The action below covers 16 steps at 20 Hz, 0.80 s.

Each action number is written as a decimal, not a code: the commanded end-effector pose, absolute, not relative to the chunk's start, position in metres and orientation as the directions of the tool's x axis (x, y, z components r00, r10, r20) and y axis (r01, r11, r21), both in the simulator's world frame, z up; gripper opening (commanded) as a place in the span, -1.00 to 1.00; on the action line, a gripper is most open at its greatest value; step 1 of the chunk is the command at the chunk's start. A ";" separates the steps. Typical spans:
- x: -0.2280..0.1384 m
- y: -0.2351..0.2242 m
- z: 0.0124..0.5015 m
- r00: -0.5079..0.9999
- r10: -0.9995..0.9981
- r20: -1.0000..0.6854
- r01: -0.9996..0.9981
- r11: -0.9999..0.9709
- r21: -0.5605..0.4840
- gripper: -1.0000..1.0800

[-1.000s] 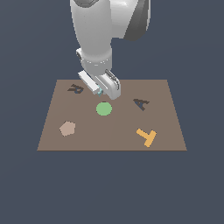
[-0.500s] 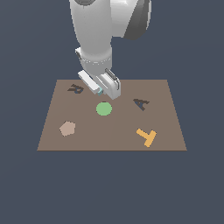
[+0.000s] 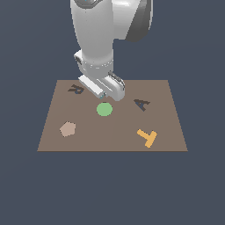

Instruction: Insert a designated object into the corresponding slot on a board.

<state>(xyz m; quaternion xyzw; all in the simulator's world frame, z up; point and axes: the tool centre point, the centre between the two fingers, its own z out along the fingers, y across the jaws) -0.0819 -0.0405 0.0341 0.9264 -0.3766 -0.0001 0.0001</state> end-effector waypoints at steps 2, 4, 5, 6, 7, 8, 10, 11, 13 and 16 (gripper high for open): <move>-0.073 -0.037 0.035 0.775 -0.632 0.000 -0.632 -0.775 0.000 -1.00; -0.068 -0.035 0.035 0.813 -0.583 0.000 -0.583 -0.813 0.000 -1.00; -0.064 -0.033 0.035 0.832 -0.555 0.000 -0.555 -0.832 0.000 -1.00; -0.061 -0.031 0.035 0.851 -0.525 0.000 -0.525 -0.851 0.000 -1.00; -0.058 -0.029 0.035 0.871 -0.492 0.000 -0.492 -0.871 0.000 -1.00; -0.055 -0.027 0.035 0.890 -0.457 0.000 -0.457 -0.890 0.000 -1.00; -0.047 -0.021 0.036 0.926 -0.378 0.000 -0.378 -0.926 0.000 -1.00; -0.044 -0.018 0.036 0.942 -0.335 0.000 -0.335 -0.942 0.000 -1.00; -0.037 -0.011 0.036 0.971 -0.241 0.001 -0.241 -0.971 0.000 -1.00; -0.027 0.003 0.037 0.996 -0.087 0.001 -0.087 -0.996 0.000 -1.00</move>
